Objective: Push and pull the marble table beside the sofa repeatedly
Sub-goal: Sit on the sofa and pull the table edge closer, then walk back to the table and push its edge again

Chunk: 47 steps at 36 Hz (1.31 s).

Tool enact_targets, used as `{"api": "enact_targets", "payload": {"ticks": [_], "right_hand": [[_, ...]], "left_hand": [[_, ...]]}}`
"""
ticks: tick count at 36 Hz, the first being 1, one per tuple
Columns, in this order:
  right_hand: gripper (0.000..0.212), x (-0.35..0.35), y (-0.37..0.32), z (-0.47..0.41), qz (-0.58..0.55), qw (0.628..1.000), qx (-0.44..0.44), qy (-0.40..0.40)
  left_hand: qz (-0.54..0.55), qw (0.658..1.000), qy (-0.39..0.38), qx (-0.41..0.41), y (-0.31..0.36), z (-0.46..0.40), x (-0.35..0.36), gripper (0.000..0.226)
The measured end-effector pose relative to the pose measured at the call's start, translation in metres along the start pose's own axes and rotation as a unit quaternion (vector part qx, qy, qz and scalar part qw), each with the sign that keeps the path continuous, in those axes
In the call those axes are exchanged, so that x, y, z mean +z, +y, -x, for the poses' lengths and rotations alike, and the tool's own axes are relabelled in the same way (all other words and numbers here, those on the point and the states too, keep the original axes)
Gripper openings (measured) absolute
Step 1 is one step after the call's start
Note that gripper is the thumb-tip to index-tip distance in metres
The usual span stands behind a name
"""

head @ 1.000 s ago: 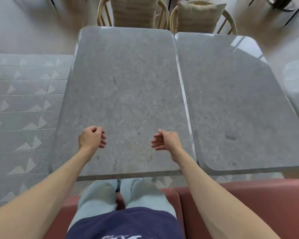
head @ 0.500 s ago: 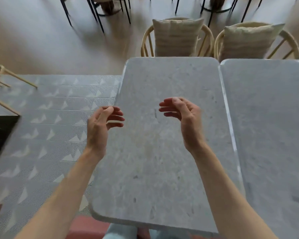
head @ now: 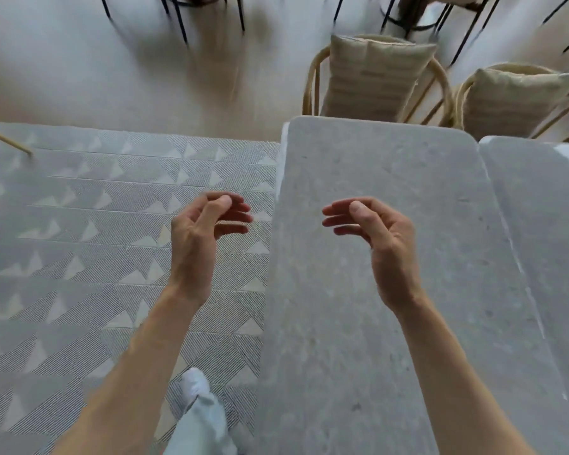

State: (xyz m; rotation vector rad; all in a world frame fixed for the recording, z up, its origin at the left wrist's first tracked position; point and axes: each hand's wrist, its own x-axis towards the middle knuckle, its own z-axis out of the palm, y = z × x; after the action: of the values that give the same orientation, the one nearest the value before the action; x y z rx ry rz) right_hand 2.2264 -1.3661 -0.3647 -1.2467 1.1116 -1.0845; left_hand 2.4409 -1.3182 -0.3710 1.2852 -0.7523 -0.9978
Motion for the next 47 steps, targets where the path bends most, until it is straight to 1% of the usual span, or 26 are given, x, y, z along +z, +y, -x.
{"api": "enact_targets", "payload": {"ticks": [2,4,9,12,15,18,25,29,32,38,40,43,47], "right_hand": [[0.03,0.045,0.01,-0.012,-0.005,1.0,0.006,0.013],[0.027,0.103,0.02,-0.029,-0.012,1.0,0.016,0.003],[0.026,0.258,0.016,-0.067,-0.015,0.997,0.02,-0.068],[0.027,0.334,-0.006,-0.086,-0.028,0.993,0.013,-0.117],[0.027,0.396,-0.03,-0.103,-0.046,0.987,0.005,-0.154],[0.026,0.44,-0.047,-0.115,-0.056,0.982,-0.003,-0.178],[0.028,0.523,-0.085,-0.139,-0.062,0.968,-0.025,-0.242],[0.023,0.572,-0.111,-0.155,-0.069,0.959,-0.041,-0.272],[0.024,0.614,-0.13,-0.17,-0.073,0.948,-0.066,-0.302],[0.025,0.703,-0.159,-0.219,-0.101,0.922,-0.092,-0.363],[0.021,0.732,-0.17,-0.239,-0.103,0.913,-0.099,-0.383],[0.022,0.778,-0.19,-0.269,-0.116,0.901,-0.107,-0.404],[0.019,0.842,-0.211,-0.296,-0.128,0.87,-0.117,-0.462]], "left_hand": [[0.001,1.0,-0.006,0.002,0.001,-0.026,-0.046,0.023],[-0.011,1.0,0.008,0.008,0.005,-0.053,-0.099,0.022],[-0.052,0.997,0.05,0.009,0.036,-0.112,-0.223,0.021],[-0.055,0.994,0.092,0.017,0.061,-0.134,-0.28,0.022],[-0.032,0.989,0.146,0.023,0.083,-0.149,-0.322,0.024],[-0.011,0.982,0.185,0.035,0.101,-0.158,-0.343,0.027],[0.024,0.967,0.244,0.068,0.157,-0.181,-0.38,0.037],[0.023,0.954,0.282,0.099,0.196,-0.204,-0.406,0.033],[0.009,0.944,0.305,0.129,0.221,-0.225,-0.431,0.028],[-0.014,0.912,0.366,0.183,0.263,-0.275,-0.494,0.028],[-0.02,0.9,0.392,0.187,0.277,-0.291,-0.512,0.028],[-0.018,0.885,0.425,0.19,0.3,-0.321,-0.54,0.027],[-0.034,0.855,0.471,0.216,0.323,-0.348,-0.581,0.027]]}}
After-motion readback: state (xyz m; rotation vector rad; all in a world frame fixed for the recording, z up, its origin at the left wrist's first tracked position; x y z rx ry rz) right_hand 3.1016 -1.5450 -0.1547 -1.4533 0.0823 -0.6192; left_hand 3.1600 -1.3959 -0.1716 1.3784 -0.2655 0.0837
